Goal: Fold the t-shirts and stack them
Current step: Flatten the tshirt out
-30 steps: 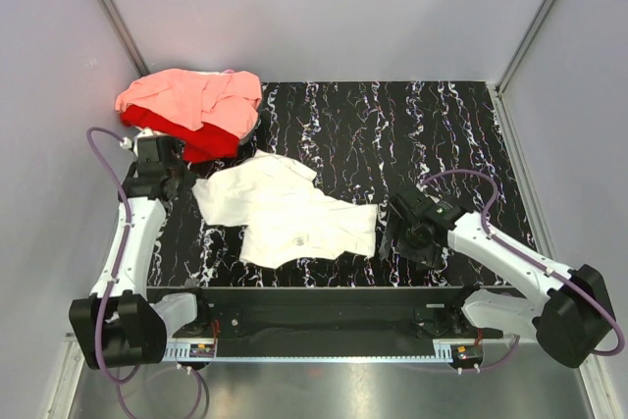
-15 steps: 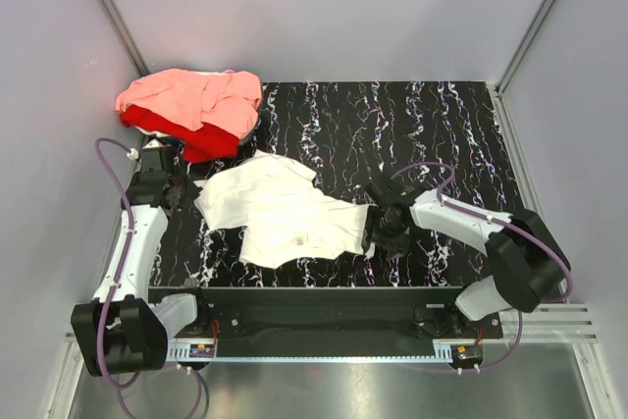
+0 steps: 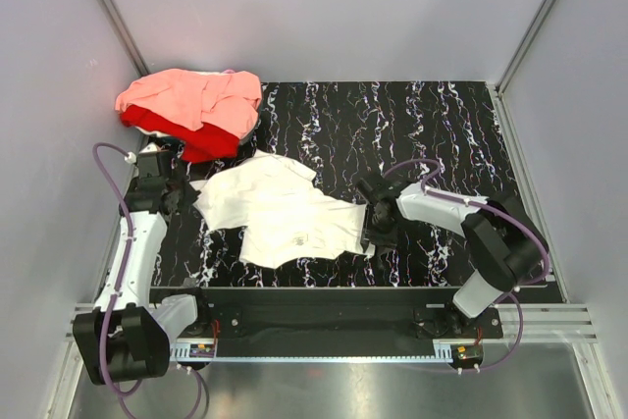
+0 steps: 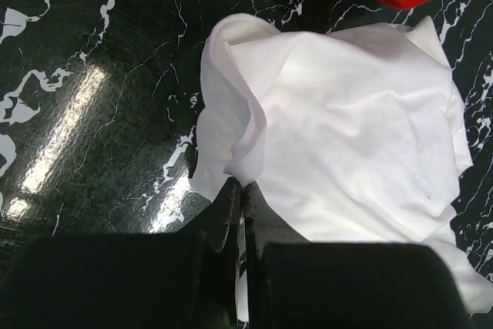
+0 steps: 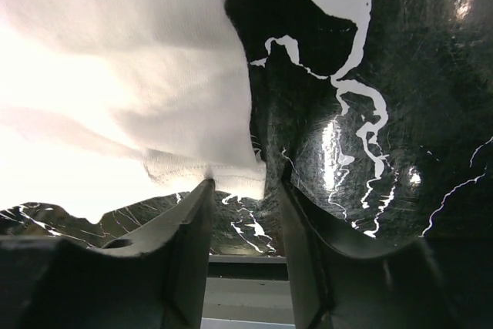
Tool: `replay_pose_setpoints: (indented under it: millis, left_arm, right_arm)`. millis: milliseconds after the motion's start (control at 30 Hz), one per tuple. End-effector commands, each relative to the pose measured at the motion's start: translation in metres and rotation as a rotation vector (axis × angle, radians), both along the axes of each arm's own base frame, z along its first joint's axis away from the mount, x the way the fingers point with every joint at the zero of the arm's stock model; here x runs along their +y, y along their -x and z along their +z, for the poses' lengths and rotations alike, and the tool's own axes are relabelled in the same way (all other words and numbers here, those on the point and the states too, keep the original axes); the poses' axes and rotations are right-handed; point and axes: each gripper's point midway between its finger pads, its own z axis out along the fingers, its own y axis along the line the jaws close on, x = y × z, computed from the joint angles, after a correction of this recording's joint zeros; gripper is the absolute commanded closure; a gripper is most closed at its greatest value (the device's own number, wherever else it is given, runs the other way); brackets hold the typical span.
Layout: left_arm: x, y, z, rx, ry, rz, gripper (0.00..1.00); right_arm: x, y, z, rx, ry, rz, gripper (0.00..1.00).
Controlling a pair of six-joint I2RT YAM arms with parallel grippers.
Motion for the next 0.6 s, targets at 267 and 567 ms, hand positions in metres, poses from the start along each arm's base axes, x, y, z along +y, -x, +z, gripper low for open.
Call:
replay_pose_setpoints:
  millis: [267,567]
  left_arm:
    - [0.003,-0.005,0.009,-0.059,-0.011,-0.013,1.00]
    - [-0.004,-0.004,0.036,-0.120,-0.008,-0.064,1.00]
  right_arm:
    - [0.011,-0.013,-0.010,-0.008,0.087,0.093,0.72]
    - [0.010,-0.016,0.004,-0.057,0.063,0.119,1.00]
